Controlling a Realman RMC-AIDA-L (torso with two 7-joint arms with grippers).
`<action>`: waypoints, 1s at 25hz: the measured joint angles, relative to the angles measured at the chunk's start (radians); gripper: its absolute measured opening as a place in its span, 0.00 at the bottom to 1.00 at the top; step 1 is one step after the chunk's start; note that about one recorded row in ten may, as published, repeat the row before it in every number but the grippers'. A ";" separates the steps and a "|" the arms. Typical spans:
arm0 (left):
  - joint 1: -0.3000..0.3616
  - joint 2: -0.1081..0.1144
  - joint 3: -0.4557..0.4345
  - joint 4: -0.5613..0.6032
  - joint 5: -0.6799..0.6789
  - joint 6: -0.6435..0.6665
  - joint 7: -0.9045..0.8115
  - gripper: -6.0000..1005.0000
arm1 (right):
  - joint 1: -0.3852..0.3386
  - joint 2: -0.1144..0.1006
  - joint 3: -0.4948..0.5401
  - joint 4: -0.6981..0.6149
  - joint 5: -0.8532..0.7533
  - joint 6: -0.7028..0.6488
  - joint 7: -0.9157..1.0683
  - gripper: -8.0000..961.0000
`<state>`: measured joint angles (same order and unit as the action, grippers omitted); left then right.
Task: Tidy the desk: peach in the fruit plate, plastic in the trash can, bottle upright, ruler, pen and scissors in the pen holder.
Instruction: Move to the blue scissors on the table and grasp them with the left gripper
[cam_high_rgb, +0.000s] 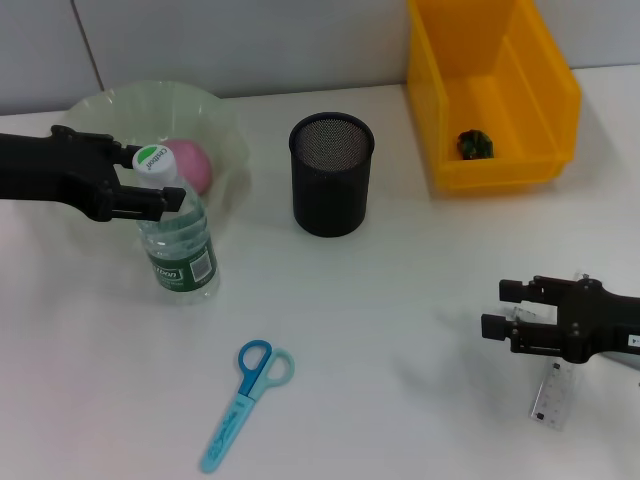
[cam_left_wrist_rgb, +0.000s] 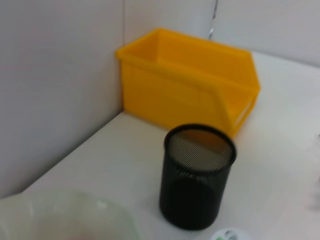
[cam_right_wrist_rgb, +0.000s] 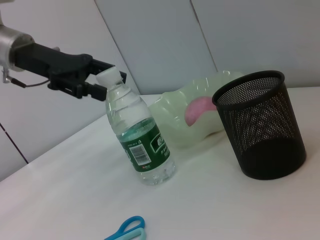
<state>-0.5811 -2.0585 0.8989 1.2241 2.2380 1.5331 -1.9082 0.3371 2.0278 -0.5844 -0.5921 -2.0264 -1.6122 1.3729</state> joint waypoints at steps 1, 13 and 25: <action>0.002 0.003 0.000 0.005 -0.029 0.020 0.000 0.73 | 0.000 0.000 0.000 0.000 0.000 0.000 0.000 0.77; 0.052 0.047 -0.047 0.003 -0.211 0.072 0.045 0.73 | -0.004 -0.001 0.001 0.000 0.000 -0.002 0.000 0.77; 0.111 0.070 -0.241 -0.265 -0.454 0.294 0.269 0.72 | -0.006 -0.007 0.007 0.000 0.000 -0.007 0.000 0.77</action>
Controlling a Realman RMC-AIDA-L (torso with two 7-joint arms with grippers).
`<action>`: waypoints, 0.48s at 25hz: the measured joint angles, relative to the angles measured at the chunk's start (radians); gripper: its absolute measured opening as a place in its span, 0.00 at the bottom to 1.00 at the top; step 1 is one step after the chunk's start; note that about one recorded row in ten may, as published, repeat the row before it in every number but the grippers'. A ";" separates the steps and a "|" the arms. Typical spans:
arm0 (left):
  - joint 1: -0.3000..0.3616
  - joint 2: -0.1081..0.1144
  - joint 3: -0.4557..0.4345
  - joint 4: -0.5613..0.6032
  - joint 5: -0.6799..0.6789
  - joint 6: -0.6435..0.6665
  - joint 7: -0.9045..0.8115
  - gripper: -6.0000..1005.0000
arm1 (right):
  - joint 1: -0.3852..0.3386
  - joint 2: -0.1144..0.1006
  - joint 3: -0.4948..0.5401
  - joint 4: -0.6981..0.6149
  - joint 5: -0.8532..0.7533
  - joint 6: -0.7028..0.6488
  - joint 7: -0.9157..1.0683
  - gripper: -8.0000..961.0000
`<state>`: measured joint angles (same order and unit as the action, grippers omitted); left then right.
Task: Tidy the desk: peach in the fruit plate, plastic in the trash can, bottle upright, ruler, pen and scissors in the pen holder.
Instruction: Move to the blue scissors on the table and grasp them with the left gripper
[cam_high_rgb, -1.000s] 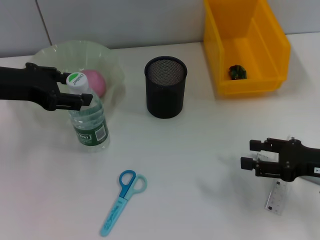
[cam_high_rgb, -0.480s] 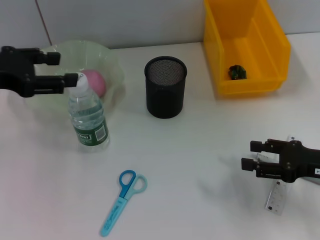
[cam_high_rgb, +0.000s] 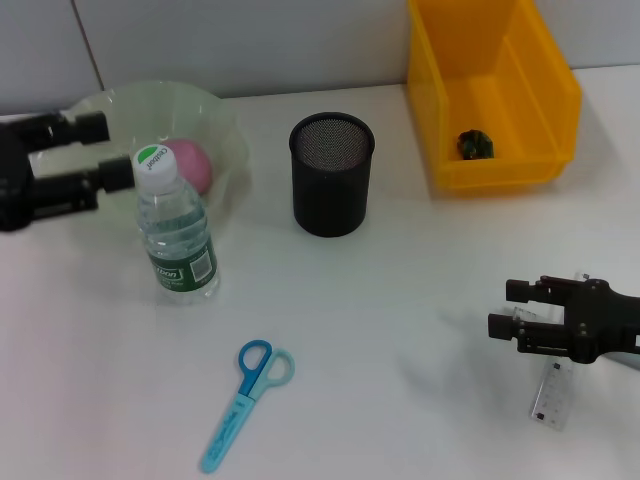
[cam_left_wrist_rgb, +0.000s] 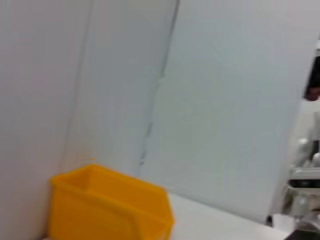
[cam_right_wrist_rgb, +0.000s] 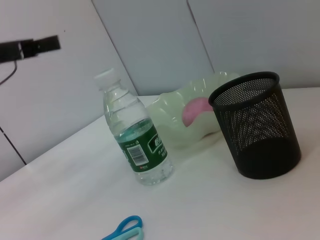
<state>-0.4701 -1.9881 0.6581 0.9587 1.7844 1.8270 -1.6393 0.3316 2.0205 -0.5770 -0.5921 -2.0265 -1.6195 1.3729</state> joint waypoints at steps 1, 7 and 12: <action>0.006 -0.004 0.000 -0.037 -0.003 0.012 0.040 0.72 | 0.000 0.000 0.000 0.000 0.000 0.000 0.000 0.77; 0.038 -0.050 0.006 -0.095 -0.004 0.024 0.181 0.72 | 0.000 -0.002 0.002 -0.001 0.000 -0.002 0.005 0.77; 0.053 -0.072 0.012 -0.112 0.001 0.025 0.245 0.72 | 0.002 -0.004 0.002 -0.003 0.000 -0.002 0.011 0.77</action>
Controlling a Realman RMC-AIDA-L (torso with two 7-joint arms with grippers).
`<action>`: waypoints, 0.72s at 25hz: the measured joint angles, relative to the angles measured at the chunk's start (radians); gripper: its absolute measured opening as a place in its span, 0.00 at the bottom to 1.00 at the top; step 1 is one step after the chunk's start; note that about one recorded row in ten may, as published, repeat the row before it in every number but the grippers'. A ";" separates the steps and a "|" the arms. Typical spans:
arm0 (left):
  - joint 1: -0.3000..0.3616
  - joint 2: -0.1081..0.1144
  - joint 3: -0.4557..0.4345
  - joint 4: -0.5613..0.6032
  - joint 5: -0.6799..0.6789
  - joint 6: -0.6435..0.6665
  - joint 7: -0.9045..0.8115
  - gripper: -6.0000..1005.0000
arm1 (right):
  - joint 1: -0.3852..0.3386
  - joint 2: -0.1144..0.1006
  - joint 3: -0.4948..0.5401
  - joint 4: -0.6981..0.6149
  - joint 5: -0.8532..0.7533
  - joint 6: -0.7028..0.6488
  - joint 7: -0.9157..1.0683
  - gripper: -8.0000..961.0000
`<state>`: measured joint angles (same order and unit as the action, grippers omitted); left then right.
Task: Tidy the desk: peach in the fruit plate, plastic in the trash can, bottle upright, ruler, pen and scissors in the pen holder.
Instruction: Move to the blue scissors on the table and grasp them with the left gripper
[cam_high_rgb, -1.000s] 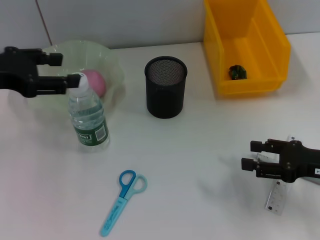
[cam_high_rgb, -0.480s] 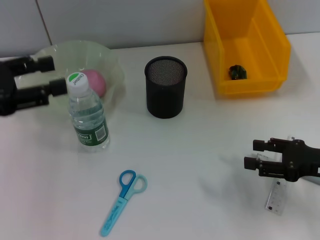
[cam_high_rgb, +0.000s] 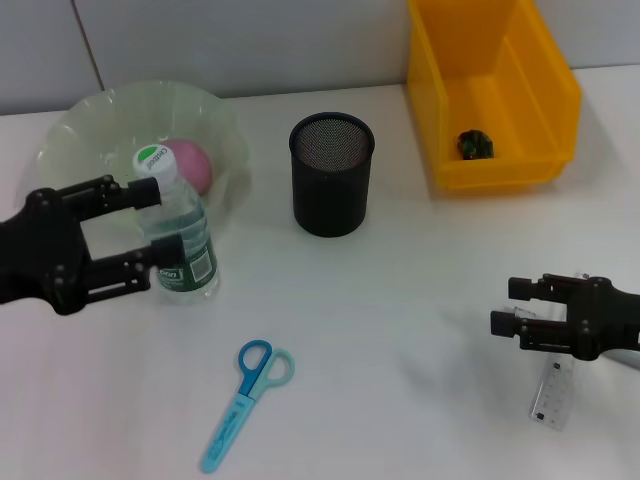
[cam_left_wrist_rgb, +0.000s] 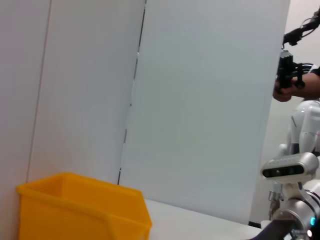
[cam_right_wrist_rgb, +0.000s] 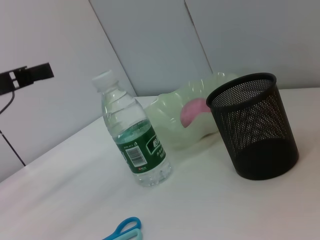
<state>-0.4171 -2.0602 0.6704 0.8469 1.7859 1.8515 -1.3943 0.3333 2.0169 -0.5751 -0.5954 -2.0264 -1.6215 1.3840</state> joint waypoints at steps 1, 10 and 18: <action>0.001 -0.001 0.012 -0.016 0.001 0.003 0.014 0.72 | 0.001 0.000 0.000 0.000 0.000 0.000 0.000 0.77; 0.012 -0.001 0.110 -0.013 0.003 0.002 0.017 0.72 | 0.003 0.000 0.000 0.002 0.000 0.000 0.001 0.77; 0.020 -0.002 0.225 0.003 0.015 -0.057 -0.033 0.72 | -0.001 -0.002 -0.002 0.001 0.000 0.000 0.001 0.77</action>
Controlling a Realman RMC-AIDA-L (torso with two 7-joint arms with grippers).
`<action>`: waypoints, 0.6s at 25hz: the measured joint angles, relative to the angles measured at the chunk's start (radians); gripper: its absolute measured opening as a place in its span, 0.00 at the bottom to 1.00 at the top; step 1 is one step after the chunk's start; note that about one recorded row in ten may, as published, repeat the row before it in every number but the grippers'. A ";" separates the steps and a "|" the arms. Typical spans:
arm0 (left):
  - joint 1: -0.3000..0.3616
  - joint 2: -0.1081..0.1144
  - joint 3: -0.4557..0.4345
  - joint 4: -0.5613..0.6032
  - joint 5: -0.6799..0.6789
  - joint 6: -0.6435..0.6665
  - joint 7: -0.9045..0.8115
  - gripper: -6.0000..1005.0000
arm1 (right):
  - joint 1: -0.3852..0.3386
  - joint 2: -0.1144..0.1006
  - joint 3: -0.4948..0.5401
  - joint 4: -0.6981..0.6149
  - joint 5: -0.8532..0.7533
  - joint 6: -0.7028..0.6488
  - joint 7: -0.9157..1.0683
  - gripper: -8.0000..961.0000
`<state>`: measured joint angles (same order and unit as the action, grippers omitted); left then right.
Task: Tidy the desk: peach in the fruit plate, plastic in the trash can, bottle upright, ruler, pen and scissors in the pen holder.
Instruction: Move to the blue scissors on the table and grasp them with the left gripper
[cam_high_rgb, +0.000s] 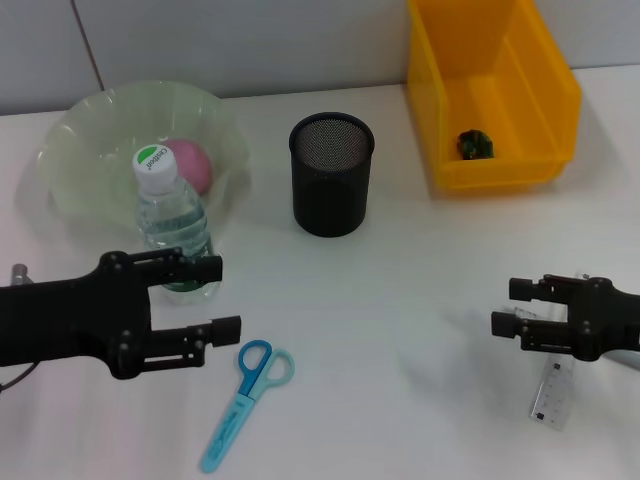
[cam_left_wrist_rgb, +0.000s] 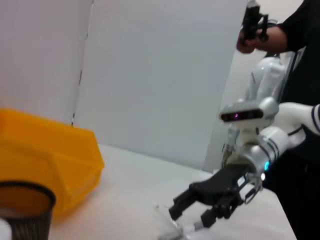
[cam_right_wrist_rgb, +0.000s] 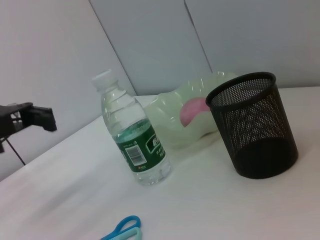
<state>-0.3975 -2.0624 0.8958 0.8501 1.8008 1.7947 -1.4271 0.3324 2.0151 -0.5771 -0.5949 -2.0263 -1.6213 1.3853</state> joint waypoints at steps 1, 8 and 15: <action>-0.002 0.000 0.010 0.010 0.013 -0.012 -0.031 0.72 | -0.001 -0.001 -0.002 0.000 0.000 0.000 0.000 0.77; -0.045 0.001 0.014 0.090 0.116 -0.025 -0.263 0.72 | -0.001 -0.013 -0.007 -0.001 -0.012 -0.043 0.000 0.77; -0.091 0.000 0.104 0.206 0.232 -0.020 -0.535 0.72 | 0.000 -0.021 -0.007 -0.003 -0.020 -0.064 -0.004 0.77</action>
<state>-0.4890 -2.0625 0.9995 1.0565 2.0329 1.7751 -1.9623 0.3328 1.9943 -0.5845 -0.5976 -2.0464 -1.6850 1.3814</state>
